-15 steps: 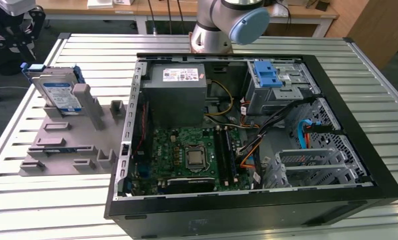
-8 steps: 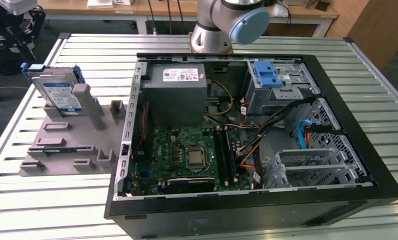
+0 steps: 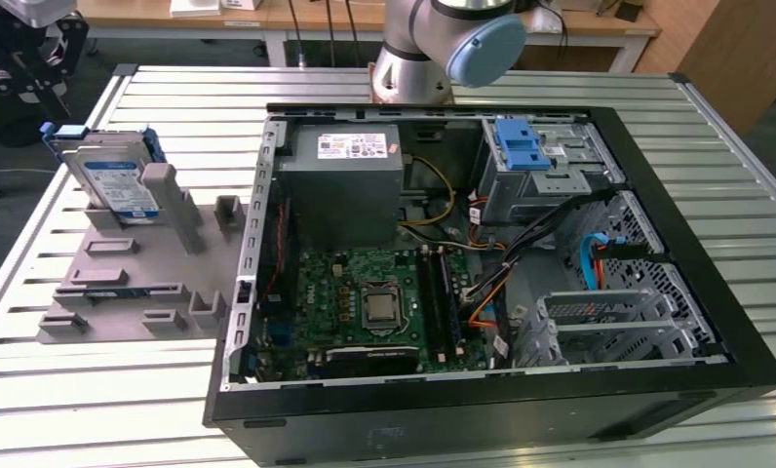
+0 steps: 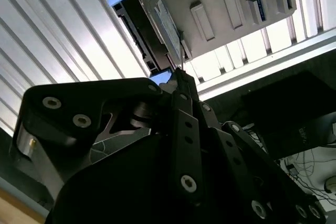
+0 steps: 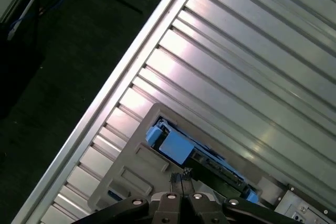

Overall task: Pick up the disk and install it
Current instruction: 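Pick up the disk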

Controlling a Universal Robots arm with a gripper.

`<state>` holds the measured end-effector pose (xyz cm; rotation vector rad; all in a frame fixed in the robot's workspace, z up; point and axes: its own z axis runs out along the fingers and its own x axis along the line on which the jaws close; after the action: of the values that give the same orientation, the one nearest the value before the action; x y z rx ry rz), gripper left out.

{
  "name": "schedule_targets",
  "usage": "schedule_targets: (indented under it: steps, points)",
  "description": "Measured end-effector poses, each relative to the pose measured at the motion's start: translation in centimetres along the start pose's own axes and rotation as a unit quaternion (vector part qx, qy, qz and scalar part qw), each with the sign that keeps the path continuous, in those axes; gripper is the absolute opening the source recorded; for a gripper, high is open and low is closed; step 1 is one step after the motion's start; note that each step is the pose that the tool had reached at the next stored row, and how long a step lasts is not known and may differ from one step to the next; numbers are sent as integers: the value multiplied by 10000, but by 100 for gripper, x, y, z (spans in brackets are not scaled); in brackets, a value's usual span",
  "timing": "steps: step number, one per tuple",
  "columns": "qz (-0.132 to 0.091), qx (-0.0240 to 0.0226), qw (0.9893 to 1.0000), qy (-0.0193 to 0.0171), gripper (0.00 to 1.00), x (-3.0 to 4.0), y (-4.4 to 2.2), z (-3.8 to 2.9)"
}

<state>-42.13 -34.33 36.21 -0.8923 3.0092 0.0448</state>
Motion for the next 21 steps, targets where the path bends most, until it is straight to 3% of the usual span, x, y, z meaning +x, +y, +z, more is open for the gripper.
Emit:
schedule_targets:
  steps: [8,21]
  points:
    - [-314,-3,9995,8,11,0,0,0]
    - [-684,-7,9977,18,11,0,0,0]
